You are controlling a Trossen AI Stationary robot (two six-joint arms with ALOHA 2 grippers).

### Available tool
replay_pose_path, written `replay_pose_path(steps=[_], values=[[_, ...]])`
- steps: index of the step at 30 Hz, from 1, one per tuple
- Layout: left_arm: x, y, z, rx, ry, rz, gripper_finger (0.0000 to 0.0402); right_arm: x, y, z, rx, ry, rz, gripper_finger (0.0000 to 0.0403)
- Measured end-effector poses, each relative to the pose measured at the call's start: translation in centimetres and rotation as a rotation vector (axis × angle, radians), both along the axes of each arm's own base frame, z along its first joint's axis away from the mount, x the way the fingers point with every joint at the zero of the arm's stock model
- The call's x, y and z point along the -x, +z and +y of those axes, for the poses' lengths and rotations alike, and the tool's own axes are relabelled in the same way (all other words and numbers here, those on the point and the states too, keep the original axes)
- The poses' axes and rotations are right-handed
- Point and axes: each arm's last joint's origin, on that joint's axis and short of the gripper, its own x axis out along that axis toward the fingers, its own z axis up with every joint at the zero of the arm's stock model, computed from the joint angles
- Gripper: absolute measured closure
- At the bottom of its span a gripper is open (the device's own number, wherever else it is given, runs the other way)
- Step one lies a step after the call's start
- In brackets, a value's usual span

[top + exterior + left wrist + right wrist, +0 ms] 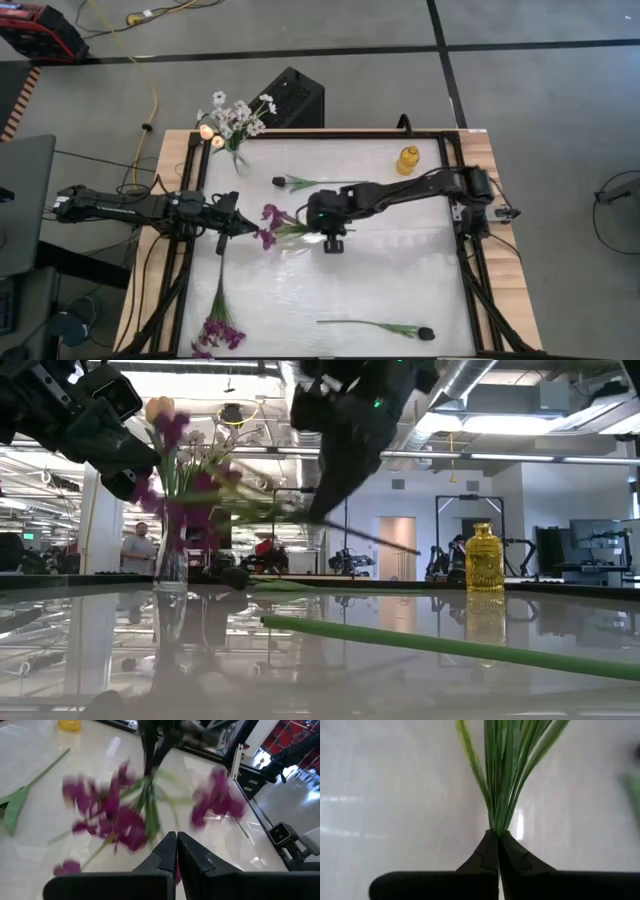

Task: Sort flowers into vase by color
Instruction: Put the top purple flowers into the yellow vase

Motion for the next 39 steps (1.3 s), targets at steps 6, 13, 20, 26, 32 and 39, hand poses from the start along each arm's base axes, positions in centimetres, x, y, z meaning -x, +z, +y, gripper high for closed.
replay_pose_path(steps=[6,13,20,26,32,39], values=[[0.1,-0.2,0.0,-0.001,0.0,0.019,0.0401,4.9,2.7,-2.1,0.021,-0.101,-0.175,0.0382],[0.1,-0.4,0.0,0.004,0.001,0.046,0.0401,12.9,5.1,-4.4,0.071,-0.322,-0.418,0.0382],[0.1,-0.5,0.0,-0.021,-0.004,0.05,0.0401,19.4,6.5,-6.6,0.257,-0.607,-0.666,0.0382],[0.1,-0.5,0.1,-0.038,0.024,0.048,0.0401,23.1,5.5,-8.9,0.421,-0.809,-0.841,0.0382],[0.1,-0.5,0.1,-0.026,0.034,0.049,0.0401,25.1,3.8,-10.8,0.537,-0.938,-0.921,0.0382],[0.1,-0.5,0.1,-0.012,0.041,0.051,0.0401,26.0,3.3,-12.2,0.623,-0.99,-0.867,0.0382]])
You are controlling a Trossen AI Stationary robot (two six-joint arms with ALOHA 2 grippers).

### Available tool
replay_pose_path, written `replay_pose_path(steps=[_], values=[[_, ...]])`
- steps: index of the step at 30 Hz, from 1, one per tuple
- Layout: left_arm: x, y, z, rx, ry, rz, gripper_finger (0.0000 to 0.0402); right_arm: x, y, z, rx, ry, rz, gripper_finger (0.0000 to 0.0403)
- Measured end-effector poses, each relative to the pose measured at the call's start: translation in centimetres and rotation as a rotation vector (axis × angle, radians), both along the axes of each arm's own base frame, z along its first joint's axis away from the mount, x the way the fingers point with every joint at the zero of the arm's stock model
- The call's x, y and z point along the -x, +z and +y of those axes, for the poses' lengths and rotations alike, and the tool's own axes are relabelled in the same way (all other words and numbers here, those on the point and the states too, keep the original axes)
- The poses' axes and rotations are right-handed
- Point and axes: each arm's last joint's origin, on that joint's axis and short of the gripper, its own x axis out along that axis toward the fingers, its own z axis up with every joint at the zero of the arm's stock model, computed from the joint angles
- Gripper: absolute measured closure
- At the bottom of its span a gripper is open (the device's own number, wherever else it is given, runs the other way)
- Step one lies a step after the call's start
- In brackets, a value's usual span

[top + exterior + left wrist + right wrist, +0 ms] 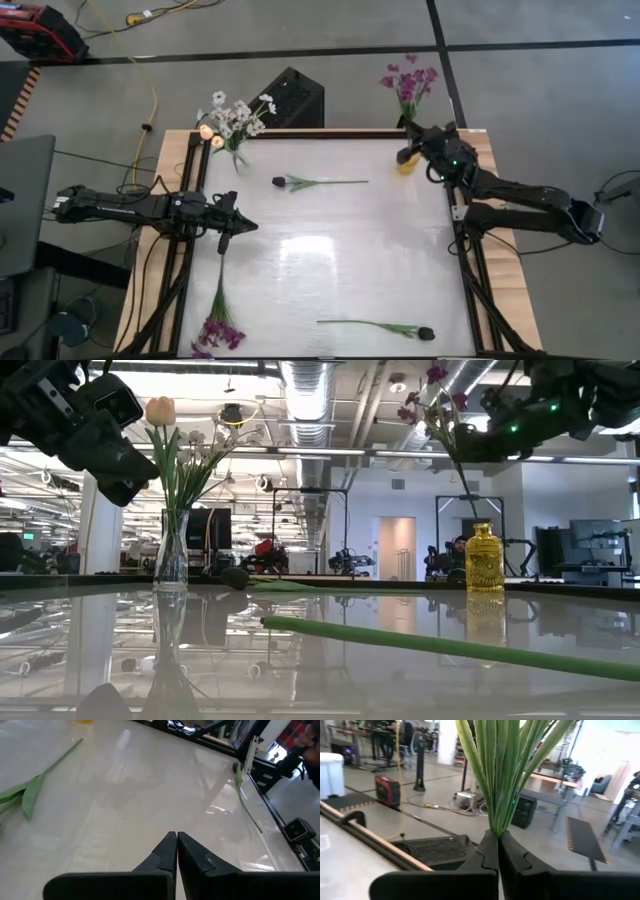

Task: Sort flowers into vase by color
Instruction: Put the top purple flowers into the yellow vase

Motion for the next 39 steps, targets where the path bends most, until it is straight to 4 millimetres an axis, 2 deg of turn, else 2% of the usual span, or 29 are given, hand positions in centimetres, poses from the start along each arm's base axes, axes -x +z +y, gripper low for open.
replay_pose_path(steps=[6,20,29,39], values=[[0.0,0.0,0.1,-0.012,0.03,0.0,0.0401,0.3,-0.2,-0.3,-0.006,-0.023,0.018,0.0382],[0.0,0.0,0.1,-0.009,0.04,0.0,0.0401,0.8,-2.7,-0.1,-0.029,-0.049,0.05,0.0379],[0.0,0.0,0.1,-0.006,0.041,0.0,0.0401,0.9,-3.4,0.0,-0.07,-0.055,0.099,0.0296],[0.0,0.0,0.1,-0.006,0.041,0.0,0.0401,1.7,-4.4,0.5,-0.258,-0.084,0.141,0.0183]])
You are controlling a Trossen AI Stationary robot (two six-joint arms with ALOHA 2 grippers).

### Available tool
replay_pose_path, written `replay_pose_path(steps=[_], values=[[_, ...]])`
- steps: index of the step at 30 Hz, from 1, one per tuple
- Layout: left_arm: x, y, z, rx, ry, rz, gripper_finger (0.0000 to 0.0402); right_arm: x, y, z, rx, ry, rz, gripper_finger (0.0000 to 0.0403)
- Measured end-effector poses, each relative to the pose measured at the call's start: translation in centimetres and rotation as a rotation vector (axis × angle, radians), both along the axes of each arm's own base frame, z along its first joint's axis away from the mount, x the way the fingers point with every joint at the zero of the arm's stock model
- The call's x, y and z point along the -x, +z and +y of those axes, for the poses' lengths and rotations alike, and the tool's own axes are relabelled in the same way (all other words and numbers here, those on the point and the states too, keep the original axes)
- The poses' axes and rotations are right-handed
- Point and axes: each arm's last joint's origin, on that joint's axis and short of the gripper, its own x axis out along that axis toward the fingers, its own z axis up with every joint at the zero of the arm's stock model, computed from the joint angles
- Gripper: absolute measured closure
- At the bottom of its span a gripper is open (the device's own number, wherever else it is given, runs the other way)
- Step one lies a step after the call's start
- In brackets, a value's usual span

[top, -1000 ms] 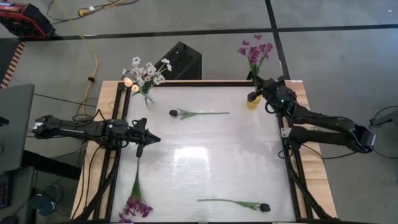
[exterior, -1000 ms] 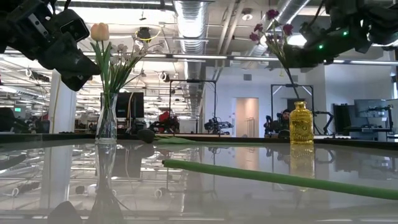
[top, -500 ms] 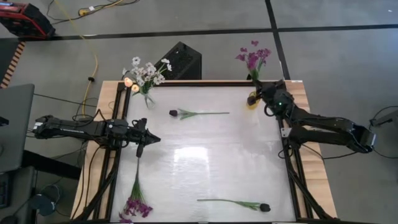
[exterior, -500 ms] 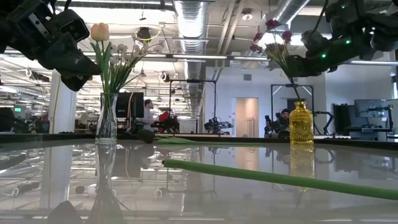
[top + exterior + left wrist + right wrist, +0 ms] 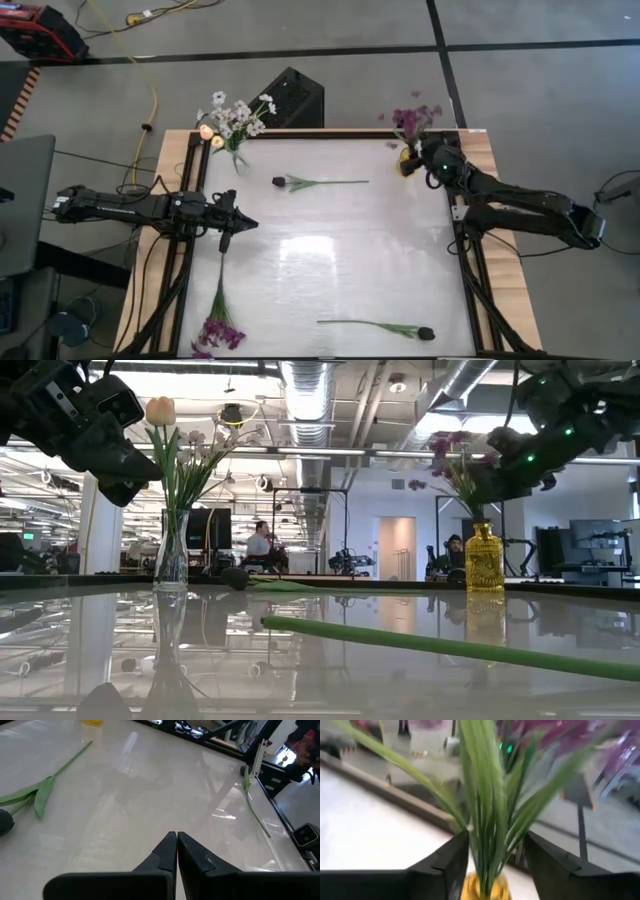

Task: Sort flowers into vase by color
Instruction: Put the top purple flowers into the yellow vase, then put the purple flowers into the yellow vase

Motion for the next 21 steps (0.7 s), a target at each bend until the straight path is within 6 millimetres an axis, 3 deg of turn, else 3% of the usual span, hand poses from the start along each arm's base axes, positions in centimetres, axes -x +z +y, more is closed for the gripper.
replay_pose_path(steps=[5,15,21], values=[[0.0,0.0,0.0,-0.002,0.004,0.0,0.0401,0.2,1.0,0.5,-0.133,0.027,0.082,0.015],[0.0,0.0,0.1,-0.017,0.047,-0.001,0.0401,0.2,5.6,2.7,-0.25,0.129,0.219,0.0147],[0.0,0.0,0.2,-0.02,0.056,0.001,0.0401,-0.4,8.0,4.6,-0.357,0.314,0.157,0.0147]])
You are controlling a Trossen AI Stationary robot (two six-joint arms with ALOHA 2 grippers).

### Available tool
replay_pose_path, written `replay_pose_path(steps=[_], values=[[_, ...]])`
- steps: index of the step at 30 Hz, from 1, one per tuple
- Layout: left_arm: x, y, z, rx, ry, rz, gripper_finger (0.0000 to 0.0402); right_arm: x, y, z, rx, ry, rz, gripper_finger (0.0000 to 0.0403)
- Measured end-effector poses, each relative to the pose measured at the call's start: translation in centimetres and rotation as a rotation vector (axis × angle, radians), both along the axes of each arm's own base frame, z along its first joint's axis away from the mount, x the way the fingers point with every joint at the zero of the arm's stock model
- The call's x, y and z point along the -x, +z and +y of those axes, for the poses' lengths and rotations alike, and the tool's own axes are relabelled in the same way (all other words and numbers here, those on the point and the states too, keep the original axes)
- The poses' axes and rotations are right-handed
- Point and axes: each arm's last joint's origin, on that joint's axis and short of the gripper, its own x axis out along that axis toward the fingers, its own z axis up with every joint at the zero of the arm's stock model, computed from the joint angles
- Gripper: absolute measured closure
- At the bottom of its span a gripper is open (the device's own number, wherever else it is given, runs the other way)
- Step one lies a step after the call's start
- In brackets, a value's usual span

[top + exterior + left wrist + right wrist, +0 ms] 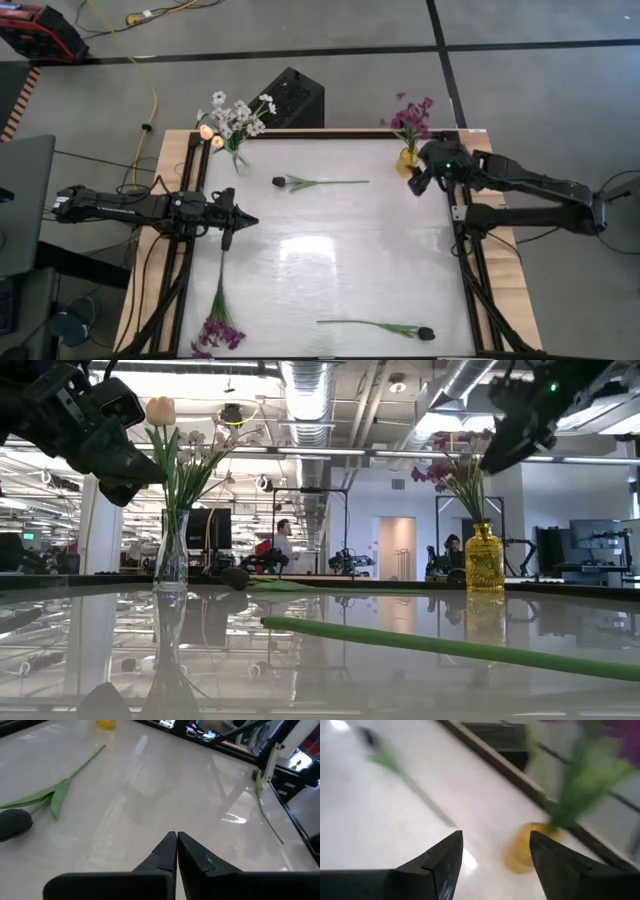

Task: Sort flowers into vase by color
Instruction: Put the purple flowers into the yellow vase

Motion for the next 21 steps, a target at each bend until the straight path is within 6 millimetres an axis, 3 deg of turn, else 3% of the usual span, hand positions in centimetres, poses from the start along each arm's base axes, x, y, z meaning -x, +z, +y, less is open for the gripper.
replay_pose_path(steps=[5,21], values=[[0.0,0.0,0.1,-0.014,0.015,0.0,0.0401,-2.6,0.2,1.6,-0.046,0.171,-0.06,0.0147],[0.0,0.2,-1.4,-0.065,-0.096,-0.023,0.0401,-16.0,-3.5,8.6,-0.102,0.54,-0.015,0.0147]])
